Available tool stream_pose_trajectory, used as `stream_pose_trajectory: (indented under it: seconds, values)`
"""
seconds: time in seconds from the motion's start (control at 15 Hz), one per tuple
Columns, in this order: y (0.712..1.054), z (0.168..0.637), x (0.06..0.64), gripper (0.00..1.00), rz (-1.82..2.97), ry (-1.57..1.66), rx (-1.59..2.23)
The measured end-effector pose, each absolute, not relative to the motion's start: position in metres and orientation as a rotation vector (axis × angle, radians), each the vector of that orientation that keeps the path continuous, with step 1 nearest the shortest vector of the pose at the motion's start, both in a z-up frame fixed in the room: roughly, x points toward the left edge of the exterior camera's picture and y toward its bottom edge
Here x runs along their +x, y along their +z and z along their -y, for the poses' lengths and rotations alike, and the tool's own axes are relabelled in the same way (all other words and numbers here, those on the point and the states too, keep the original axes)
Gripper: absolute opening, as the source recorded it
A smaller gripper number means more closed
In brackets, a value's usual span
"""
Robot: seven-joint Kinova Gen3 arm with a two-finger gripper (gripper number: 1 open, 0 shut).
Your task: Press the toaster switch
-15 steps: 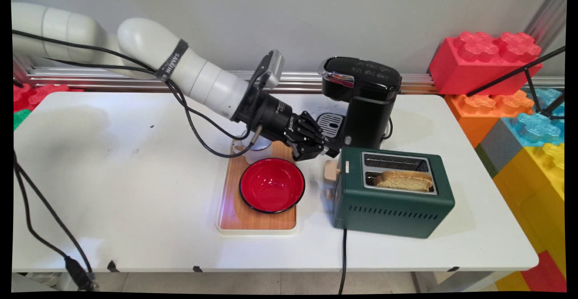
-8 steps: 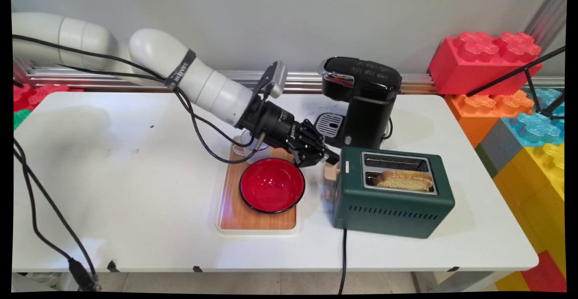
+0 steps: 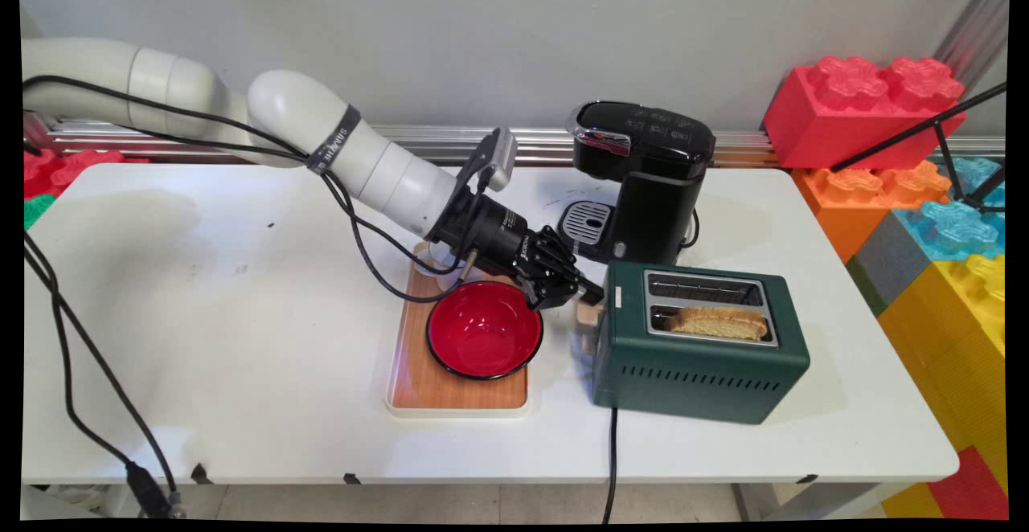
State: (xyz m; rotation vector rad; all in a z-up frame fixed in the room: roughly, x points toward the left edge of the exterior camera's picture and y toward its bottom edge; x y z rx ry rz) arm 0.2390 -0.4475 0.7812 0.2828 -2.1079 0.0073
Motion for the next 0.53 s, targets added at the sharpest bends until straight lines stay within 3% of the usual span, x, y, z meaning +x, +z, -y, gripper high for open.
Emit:
stream_pose_trajectory:
  seconds: [0.53]
  values:
    - [0.760,0.448,0.237,0.00,2.124,-0.010,0.300]
